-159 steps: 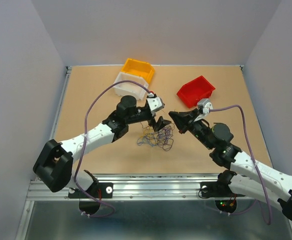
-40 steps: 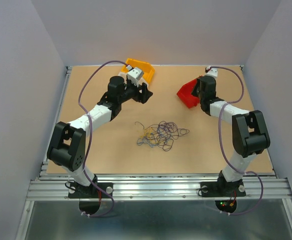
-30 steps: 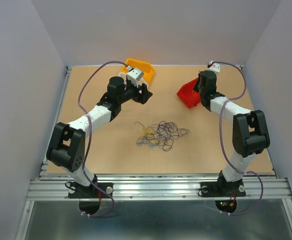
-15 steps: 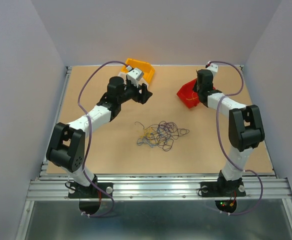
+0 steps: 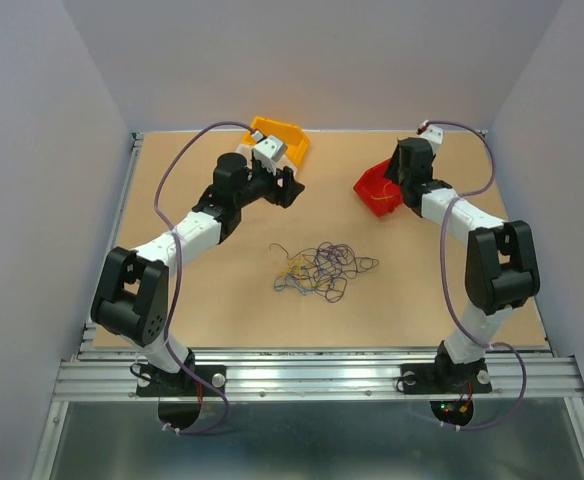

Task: Untangle the cables

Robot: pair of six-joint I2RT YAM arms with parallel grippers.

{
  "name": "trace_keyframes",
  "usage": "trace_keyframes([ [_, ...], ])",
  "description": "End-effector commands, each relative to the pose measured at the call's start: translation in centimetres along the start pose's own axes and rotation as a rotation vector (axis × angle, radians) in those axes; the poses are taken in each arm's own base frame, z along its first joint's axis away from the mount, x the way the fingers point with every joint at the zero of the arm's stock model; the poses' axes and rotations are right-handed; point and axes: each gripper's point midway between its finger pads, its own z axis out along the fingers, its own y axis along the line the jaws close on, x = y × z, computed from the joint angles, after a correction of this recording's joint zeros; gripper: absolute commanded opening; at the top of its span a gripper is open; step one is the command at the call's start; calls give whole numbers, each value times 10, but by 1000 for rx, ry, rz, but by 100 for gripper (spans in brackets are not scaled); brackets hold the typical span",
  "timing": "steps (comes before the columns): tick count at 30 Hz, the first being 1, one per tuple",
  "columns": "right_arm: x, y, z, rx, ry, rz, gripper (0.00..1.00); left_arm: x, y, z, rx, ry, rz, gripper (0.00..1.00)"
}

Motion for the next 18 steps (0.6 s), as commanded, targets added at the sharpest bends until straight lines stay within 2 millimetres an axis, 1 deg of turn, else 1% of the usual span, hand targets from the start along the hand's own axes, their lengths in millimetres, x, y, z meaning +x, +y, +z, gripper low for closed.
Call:
trace_keyframes([
  [1, -34, 1, -34, -41, -80, 80, 56, -34, -6, -12, 4, -92, 54, 76],
  [2, -33, 3, -42, -65, -73, 118, 57, -34, -5, -13, 3, -92, 54, 75],
  [4, -30, 9, -50, -109, -55, 161, 60, -35, -6, -13, 5, -95, 55, 76],
  [5, -32, 16, -57, -144, -44, 227, 65, -36, -6, -13, 5, -95, 55, 76],
  [7, -22, 16, -62, -149, -6, 280, 67, -35, -7, -13, 6, -94, 53, 76],
  [8, -20, 16, -64, -140, 5, 346, 68, -35, -7, -13, 6, -94, 53, 76],
  [9, -21, 14, -67, -131, 0, 383, 68, -36, -7, -13, 6, -96, 54, 75],
  [11, -16, 2, -68, -61, -6, 447, 67, -35, -7, -13, 6, -94, 53, 76],
  [12, -7, -5, -68, -11, 22, 493, 65, -36, -7, -13, 5, -97, 54, 76],
  [13, -3, -10, -68, 25, 30, 513, 65, -36, -7, -13, 8, -95, 52, 76],
  [14, -7, -13, -68, 56, 25, 533, 65, -35, -7, -13, 9, -95, 52, 76],
  [15, 2, -17, -69, 87, 57, 553, 65, -35, -8, -13, 11, -93, 50, 76],
  [18, 13, -9, -67, 68, 109, 590, 65, -36, -8, -13, 13, -96, 50, 76],
])
